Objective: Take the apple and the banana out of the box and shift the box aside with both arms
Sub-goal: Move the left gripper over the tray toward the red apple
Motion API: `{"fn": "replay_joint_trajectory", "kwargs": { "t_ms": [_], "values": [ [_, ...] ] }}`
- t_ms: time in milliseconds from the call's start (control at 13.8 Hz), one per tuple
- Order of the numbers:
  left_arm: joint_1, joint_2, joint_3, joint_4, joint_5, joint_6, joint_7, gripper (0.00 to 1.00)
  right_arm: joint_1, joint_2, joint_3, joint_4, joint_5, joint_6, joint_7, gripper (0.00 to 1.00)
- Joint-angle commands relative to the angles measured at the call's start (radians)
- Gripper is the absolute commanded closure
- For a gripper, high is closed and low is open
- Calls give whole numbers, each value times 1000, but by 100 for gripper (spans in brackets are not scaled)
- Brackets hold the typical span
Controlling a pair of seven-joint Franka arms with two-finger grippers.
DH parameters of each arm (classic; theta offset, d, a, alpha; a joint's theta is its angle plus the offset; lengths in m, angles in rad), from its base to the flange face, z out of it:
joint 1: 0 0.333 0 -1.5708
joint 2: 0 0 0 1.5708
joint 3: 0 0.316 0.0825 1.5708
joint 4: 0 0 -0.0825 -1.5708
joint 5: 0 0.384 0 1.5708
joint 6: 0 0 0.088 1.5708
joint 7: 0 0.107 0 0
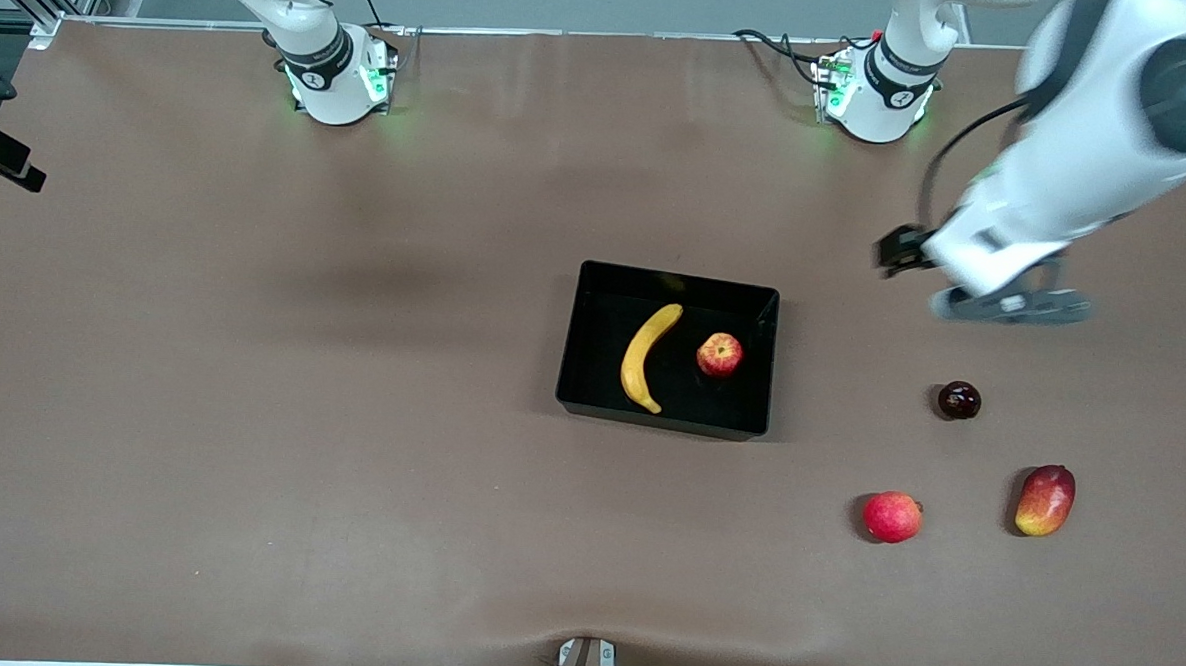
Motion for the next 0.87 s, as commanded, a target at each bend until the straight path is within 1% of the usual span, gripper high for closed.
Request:
{"fn": "replay_joint_trajectory", "kwargs": {
  "t_ms": [0,145,363,581,726,799],
  "values": [
    [-65,91,-11,35,13,33,-174,0,-17,0,7,2,23,0,7,0],
    [-129,155,-11,30,13,92,-374,0,-11,-2,7,2,23,0,7,0],
    [-186,240,-11,6,18,226,-622,0,-16,0,7,2,23,0,7,0],
    [-209,313,-9,-42,21,382,-766,0,-19,1,7,-4,27,1,6,0],
    [-214,358,-6,-45,30,432,-828,0,-20,6,7,-1,27,1,6,0],
    [-214,376,-9,-48,71,442,-860,0,-22,6,7,-1,29,1,6,0]
  ]
}}
